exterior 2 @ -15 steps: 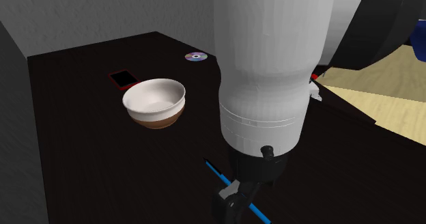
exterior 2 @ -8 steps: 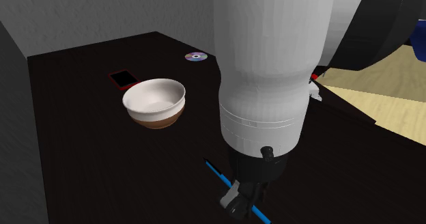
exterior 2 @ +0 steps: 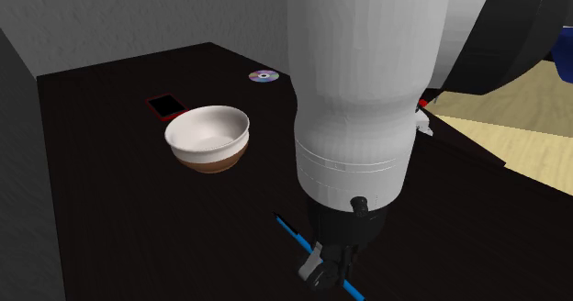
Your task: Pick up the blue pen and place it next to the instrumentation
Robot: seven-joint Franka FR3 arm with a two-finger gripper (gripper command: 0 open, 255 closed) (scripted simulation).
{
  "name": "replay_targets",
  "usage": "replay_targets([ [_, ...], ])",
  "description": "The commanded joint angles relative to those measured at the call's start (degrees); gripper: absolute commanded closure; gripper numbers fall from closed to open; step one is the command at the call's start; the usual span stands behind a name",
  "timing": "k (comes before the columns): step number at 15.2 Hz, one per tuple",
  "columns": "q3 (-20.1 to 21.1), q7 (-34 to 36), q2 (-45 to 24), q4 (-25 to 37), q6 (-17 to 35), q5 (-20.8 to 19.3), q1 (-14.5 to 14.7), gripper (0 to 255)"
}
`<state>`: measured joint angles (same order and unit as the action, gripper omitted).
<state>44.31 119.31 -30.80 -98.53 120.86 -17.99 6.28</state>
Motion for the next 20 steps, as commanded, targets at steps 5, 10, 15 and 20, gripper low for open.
replay_targets([
  [5, 1.0, -0.6, 1.7, 1.6, -3.0, 1.4, -0.6, 255],
  [10, 1.8, -1.2, 3.2, 3.5, -6.1, 2.6, -1.0, 255],
  [15, 2.5, -1.6, 4.4, 5.9, -9.3, 3.6, -1.2, 255],
  [20, 3.7, -7.6, 10.5, -1.2, -7.3, 7.7, -8.7, 255],
])
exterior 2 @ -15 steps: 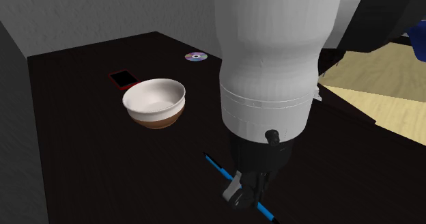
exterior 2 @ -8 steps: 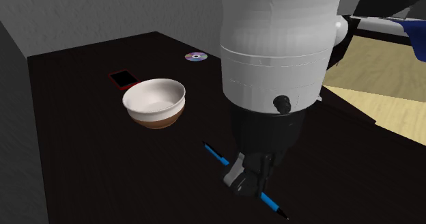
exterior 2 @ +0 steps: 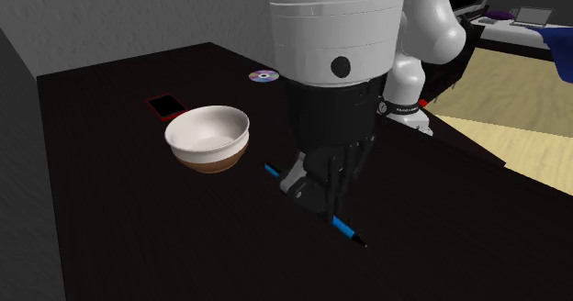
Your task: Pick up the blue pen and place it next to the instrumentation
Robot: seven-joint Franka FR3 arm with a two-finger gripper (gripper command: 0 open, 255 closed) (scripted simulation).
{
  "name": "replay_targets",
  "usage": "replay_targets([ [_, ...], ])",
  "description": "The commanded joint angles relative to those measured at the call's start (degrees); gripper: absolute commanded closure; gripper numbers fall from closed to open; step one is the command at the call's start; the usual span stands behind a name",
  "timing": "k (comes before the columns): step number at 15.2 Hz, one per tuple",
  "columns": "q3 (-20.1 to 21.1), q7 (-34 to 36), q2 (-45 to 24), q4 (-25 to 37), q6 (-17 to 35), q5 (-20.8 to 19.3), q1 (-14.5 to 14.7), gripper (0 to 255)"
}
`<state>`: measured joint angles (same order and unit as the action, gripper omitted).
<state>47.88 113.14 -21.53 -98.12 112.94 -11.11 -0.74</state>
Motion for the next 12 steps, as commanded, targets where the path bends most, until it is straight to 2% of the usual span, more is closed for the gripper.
replay_targets([
  [1, 0.4, -3.1, 2.6, -3.2, 1.1, 1.9, -3.4, 255],
  [6, 0.5, -12.0, 9.4, -9.9, 2.6, 7.2, -11.3, 255],
  [12, -1.6, -23.0, 15.8, -15.4, 3.1, 12.6, -18.4, 255],
])
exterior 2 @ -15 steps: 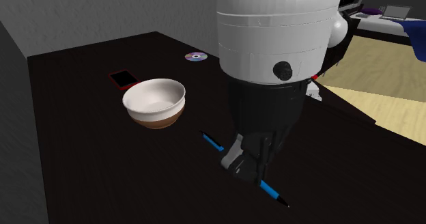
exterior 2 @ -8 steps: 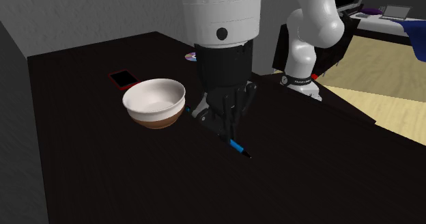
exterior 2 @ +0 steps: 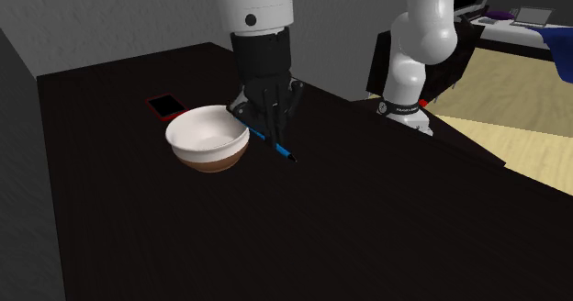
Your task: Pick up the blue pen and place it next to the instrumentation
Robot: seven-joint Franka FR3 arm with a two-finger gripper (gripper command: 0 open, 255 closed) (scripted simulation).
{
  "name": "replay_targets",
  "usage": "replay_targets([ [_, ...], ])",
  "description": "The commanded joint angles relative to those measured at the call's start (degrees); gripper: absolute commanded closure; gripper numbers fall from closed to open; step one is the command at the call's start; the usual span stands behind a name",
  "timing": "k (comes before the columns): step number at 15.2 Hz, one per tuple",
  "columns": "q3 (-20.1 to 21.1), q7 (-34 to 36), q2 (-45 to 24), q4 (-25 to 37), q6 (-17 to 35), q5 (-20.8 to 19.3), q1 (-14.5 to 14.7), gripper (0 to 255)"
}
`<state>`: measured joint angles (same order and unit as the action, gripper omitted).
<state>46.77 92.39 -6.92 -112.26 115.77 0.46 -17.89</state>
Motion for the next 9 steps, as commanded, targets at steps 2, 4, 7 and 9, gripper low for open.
replay_targets([
  [2, -1.6, -5.7, 2.8, -2.5, 0.2, 2.3, -3.2, 255],
  [4, -2.8, -9.1, 4.1, -3.5, 0.1, 3.2, -4.9, 255],
  [7, -4.8, -13.8, 5.4, -4.5, -0.2, 4.1, -7.2, 255],
  [9, -6.2, -16.7, 5.9, -4.9, -0.5, 4.3, -8.7, 255],
])
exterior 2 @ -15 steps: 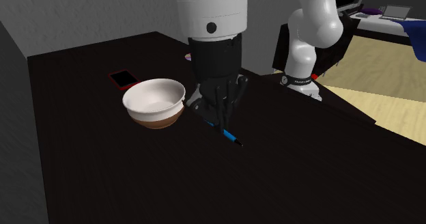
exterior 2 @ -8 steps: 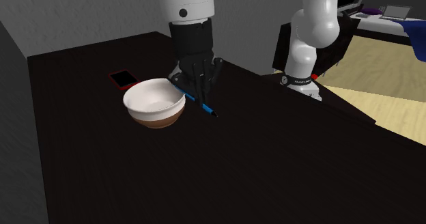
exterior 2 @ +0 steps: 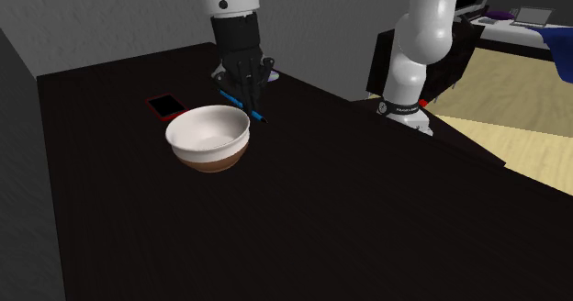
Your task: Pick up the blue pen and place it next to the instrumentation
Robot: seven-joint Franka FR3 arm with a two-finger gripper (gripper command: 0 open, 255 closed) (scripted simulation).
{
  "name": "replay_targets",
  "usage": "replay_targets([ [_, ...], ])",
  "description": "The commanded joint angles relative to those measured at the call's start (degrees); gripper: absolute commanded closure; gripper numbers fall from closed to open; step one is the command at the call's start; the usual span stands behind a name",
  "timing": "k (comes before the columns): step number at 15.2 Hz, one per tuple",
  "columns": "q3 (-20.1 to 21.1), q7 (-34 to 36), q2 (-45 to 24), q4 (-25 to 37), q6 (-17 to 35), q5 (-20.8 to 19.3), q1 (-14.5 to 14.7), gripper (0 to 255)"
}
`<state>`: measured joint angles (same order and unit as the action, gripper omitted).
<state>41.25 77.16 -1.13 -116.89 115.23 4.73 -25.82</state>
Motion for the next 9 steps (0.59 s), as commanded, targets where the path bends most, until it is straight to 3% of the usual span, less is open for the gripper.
replay_targets([
  [1, -1.4, -2.9, 0.2, -0.3, -0.1, 0.1, -1.4, 255],
  [9, -6.6, -12.9, -1.1, 1.3, -1.5, -1.4, -7.0, 255],
])
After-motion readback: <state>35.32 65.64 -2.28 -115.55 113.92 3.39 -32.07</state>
